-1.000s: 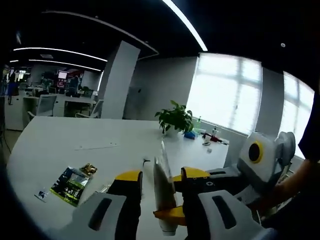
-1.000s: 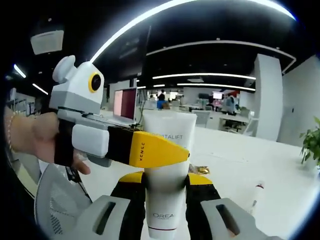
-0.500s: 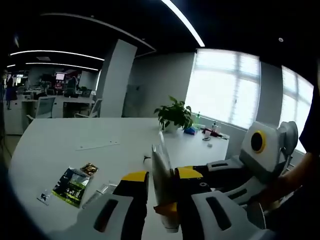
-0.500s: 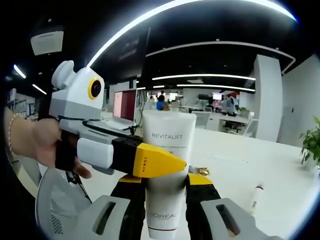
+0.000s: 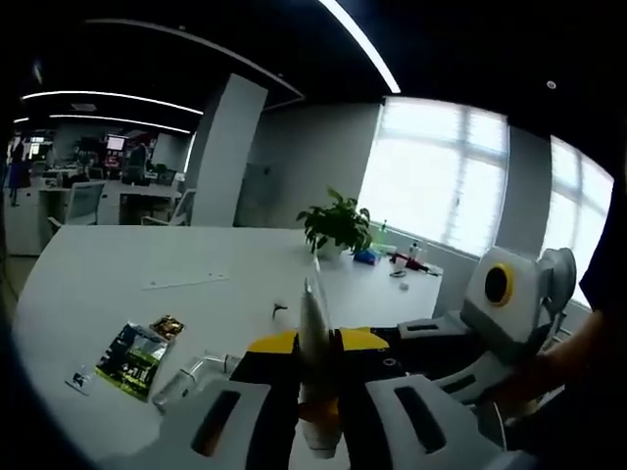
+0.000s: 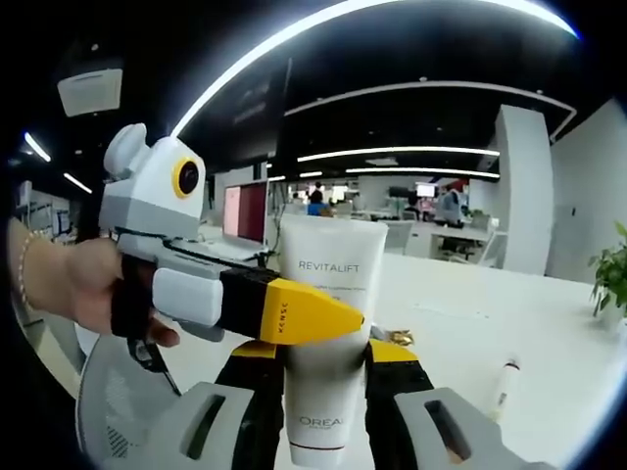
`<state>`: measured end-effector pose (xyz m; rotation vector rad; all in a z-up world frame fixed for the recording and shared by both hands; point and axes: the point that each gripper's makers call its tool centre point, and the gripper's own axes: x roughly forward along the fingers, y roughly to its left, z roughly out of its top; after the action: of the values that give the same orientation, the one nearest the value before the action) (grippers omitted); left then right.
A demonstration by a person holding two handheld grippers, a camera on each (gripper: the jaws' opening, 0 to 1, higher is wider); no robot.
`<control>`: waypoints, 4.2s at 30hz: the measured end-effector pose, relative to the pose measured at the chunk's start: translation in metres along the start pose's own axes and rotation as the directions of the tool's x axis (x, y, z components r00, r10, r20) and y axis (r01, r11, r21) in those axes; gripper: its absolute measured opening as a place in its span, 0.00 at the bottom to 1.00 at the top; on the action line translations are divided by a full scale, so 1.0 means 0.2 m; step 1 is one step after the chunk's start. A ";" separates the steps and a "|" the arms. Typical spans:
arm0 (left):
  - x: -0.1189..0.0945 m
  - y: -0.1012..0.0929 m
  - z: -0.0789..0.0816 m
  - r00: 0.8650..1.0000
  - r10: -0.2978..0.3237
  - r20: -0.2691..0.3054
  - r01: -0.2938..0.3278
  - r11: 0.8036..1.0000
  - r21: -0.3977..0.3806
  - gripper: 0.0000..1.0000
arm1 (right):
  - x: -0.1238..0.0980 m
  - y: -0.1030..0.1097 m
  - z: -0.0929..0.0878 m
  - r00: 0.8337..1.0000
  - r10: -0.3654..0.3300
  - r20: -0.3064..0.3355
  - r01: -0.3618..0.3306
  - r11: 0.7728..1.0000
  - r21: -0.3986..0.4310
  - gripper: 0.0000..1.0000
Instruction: Arrange the skincare products in the storage area until every visible bottle or jar stands upright without overlapping.
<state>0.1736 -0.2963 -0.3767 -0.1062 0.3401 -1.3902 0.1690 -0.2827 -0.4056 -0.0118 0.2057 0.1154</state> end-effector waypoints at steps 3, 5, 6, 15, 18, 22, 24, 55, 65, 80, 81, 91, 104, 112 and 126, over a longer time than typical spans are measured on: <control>0.00 -0.01 0.01 1.000 -0.006 -0.004 0.006 0.999 -0.046 0.07 | -0.01 0.00 0.01 1.000 0.011 0.014 -0.010 1.000 -0.012 0.23; 0.00 0.00 0.01 1.000 -0.003 -0.016 0.002 0.999 -0.053 0.07 | -0.01 0.00 0.02 0.999 0.033 0.011 -0.033 0.999 -0.013 0.23; 0.00 -0.01 0.01 1.000 -0.009 -0.017 0.008 0.999 -0.053 0.07 | 0.00 0.00 0.02 0.998 0.054 0.012 -0.054 0.998 -0.010 0.24; -0.04 -0.09 0.07 0.992 -0.121 -0.025 0.120 0.992 -0.050 0.07 | -0.05 0.04 0.09 0.970 0.239 0.041 -0.239 0.971 -0.016 0.26; -0.05 -0.13 0.09 0.986 -0.165 -0.024 0.164 0.985 -0.047 0.07 | -0.06 0.04 0.12 0.958 0.284 0.049 -0.283 0.959 -0.019 0.26; -0.06 -0.16 0.10 0.979 -0.205 -0.022 0.204 0.978 -0.047 0.07 | -0.07 0.04 0.13 0.940 0.337 0.054 -0.337 0.942 -0.016 0.26; -0.06 -0.18 0.11 0.972 -0.232 -0.026 0.231 0.972 -0.035 0.07 | -0.09 0.05 0.14 0.927 0.373 0.047 -0.372 0.928 -0.025 0.25; -0.16 -0.33 0.11 0.898 -0.437 -0.055 0.439 0.897 0.043 0.07 | -0.23 0.24 0.15 0.705 0.708 -0.041 -0.709 0.705 -0.027 0.18; -0.15 -0.35 0.11 0.890 -0.450 -0.073 0.454 0.888 0.064 0.07 | -0.25 0.25 0.16 0.692 0.721 -0.029 -0.721 0.692 -0.020 0.18; -0.13 -0.33 0.10 0.901 -0.430 -0.053 0.432 0.901 0.044 0.11 | -0.23 0.24 0.14 0.707 0.708 0.014 -0.707 0.707 -0.037 0.09; -0.12 -0.33 0.10 0.903 -0.426 -0.048 0.428 0.903 0.040 0.11 | -0.22 0.23 0.14 0.708 0.706 0.017 -0.705 0.708 -0.036 0.08; -0.11 -0.29 0.05 0.920 -0.389 -0.057 0.391 0.920 0.033 0.20 | -0.17 0.21 0.13 0.717 0.697 0.016 -0.697 0.717 -0.024 0.07; -0.13 -0.19 -0.01 0.946 -0.323 -0.041 0.324 0.945 0.034 0.34 | -0.09 0.20 0.05 0.722 0.691 -0.022 -0.691 0.722 -0.026 0.07; -0.12 -0.13 -0.05 0.962 -0.272 -0.029 0.273 0.961 0.047 0.49 | -0.05 0.17 0.04 0.727 0.686 -0.019 -0.686 0.727 -0.015 0.07; -0.11 -0.07 -0.12 0.975 -0.217 -0.045 0.219 0.975 0.034 0.61 | -0.01 0.13 0.00 0.740 0.672 -0.028 -0.673 0.740 -0.011 0.07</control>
<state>0.1503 -0.2750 -0.3922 -0.0846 0.3434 -1.6175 0.1637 -0.2579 -0.4058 0.0424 0.2239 0.8531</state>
